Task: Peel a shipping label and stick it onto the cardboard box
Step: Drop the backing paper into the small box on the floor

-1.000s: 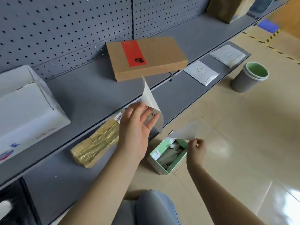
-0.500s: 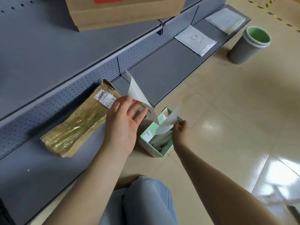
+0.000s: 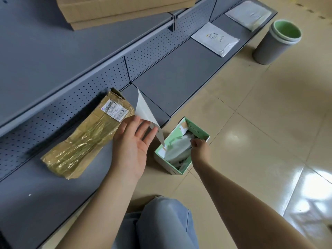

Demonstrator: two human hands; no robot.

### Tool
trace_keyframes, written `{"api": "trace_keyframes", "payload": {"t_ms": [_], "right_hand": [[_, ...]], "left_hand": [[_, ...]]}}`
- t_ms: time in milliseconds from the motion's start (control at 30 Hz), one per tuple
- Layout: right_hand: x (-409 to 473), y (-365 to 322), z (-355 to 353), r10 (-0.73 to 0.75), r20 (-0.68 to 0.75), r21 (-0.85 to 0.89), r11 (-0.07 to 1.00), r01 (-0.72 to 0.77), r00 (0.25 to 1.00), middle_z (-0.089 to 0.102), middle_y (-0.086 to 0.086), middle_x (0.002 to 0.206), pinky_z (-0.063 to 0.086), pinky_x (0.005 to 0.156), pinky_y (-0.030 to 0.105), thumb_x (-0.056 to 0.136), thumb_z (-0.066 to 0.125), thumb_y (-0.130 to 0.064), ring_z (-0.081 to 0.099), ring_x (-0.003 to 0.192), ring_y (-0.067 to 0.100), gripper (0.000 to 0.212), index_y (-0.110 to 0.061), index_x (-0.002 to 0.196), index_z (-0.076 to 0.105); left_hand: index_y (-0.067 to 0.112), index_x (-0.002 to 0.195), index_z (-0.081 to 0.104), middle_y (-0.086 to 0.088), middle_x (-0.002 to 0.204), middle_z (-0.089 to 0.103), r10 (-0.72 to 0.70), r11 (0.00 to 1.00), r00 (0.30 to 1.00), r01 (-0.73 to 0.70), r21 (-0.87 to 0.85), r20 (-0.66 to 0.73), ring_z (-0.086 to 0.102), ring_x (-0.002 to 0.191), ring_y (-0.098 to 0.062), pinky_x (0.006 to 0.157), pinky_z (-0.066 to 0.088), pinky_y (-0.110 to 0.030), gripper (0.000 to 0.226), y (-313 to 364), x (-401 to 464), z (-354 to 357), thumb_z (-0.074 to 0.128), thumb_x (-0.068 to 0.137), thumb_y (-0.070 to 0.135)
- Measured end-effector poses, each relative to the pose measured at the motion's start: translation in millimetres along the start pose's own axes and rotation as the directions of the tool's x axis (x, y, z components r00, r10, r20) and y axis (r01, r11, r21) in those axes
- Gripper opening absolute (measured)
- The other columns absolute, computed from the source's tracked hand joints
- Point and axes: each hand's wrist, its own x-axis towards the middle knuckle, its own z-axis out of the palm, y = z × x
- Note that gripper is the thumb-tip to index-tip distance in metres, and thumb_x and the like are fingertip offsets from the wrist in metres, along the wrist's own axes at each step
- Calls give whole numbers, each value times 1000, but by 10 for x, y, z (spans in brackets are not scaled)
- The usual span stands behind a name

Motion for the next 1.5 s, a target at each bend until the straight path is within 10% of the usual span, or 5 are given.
{"api": "trace_keyframes", "payload": {"t_ms": [200,533,767,1067,1500], "right_hand": [[-200,-331,-236,-48,-23,19,999,49,999,60,8,87,32,59,27,89,50,-12,50,74,21,19,-6,83,67],[-1017,-1120,-760,-567,51,97,822,561,822,57,-1,91,38,72,8,78,62,-46,50,83,9,39,-10,91,56],[-1289,-1704,-960,-661,-103,131,732,669,744,55,0,94,40,74,13,87,63,-19,51,84,10,14,-13,92,52],[-1584,-2481,-1426,-633,-190,201,724,660,751,52,-1,88,35,70,5,87,59,-3,45,76,6,7,-6,84,53],[-2112,-3624,-1908,-809,-198,330,477,814,554,54,3,92,40,76,13,93,52,-18,51,85,11,14,-5,89,56]], "left_hand": [[12,105,53,-11,106,57,11,1000,1000,-11,-8,-24,58,102,-22,80,57,-32,10,162,-131,124,51,95,12],[11,92,56,-8,100,63,31,998,996,-35,-45,-87,65,102,-18,73,58,-28,5,485,-500,587,52,94,11],[10,85,58,1,70,68,44,995,991,-54,-85,-123,65,86,-18,67,58,-27,8,783,-829,920,55,93,9],[10,110,59,-4,108,69,128,991,983,-124,40,-129,68,101,-16,78,56,-31,46,1390,-1209,1234,43,91,49],[12,100,56,7,100,66,583,728,812,-510,459,-23,63,99,-1,72,47,-7,21,2498,-1597,1538,63,85,-1]]}}
